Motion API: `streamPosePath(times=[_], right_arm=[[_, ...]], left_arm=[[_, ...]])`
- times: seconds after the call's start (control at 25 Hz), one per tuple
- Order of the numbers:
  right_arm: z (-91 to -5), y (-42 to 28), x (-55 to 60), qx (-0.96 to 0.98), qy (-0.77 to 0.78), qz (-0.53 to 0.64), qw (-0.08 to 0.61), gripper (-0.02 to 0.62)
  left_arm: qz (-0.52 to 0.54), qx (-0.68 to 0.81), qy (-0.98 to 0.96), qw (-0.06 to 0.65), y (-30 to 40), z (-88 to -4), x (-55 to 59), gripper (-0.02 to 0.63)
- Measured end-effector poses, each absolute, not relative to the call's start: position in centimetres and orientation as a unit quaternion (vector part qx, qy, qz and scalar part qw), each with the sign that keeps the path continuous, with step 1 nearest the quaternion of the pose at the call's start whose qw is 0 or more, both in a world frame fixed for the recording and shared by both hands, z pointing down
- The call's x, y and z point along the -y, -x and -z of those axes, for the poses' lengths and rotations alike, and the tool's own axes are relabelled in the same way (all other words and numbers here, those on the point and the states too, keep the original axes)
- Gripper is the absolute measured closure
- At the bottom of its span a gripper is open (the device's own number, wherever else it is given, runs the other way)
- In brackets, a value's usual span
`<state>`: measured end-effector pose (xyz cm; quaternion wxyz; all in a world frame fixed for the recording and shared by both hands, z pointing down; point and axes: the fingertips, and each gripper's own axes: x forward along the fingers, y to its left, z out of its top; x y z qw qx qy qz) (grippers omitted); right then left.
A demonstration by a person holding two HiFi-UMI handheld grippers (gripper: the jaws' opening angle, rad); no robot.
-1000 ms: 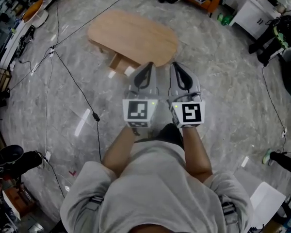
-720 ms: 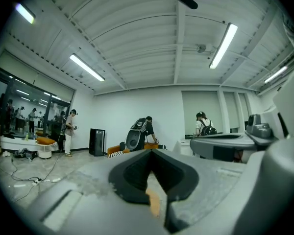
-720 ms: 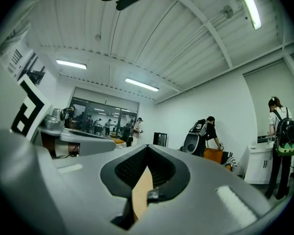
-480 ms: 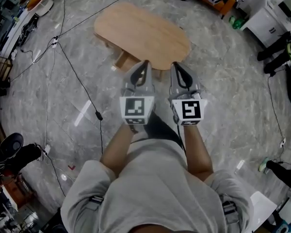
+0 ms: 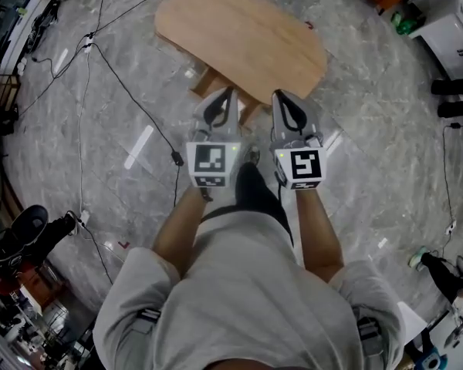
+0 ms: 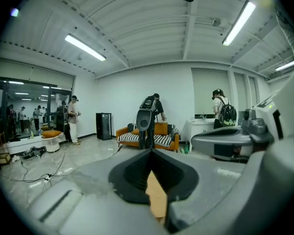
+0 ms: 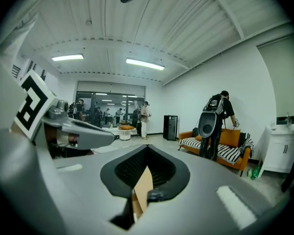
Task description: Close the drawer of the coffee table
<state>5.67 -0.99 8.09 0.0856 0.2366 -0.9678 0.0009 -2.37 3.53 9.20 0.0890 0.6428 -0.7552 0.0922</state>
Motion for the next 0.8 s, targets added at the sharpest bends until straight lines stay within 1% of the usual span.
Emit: streamPosePath(times=[0.2, 0.44, 0.52, 0.8], right_arm=[[-12.9, -3.6, 3.0, 0.960, -0.248, -0.039, 0.120, 0.589], [-16.6, -2.0, 4.7, 0.953, -0.264, -0.065, 0.133, 0.589], [-18.1, -1.5, 4.6, 0.951, -0.264, -0.072, 0.144, 0.588], [-26.5, 1.1, 4.9, 0.931, -0.290, -0.100, 0.197, 0.589]], left_arm=[[-0.125, 0.735, -0.657, 0.117, 5.2, -12.4, -2.6, 0.584], [-0.124, 0.712, -0.669, 0.172, 6.6, -18.1, -0.7, 0.584], [-0.135, 0.700, -0.678, 0.181, 7.1, -19.5, -0.4, 0.584], [-0.178, 0.651, -0.704, 0.219, 10.0, -27.3, -0.2, 0.585]])
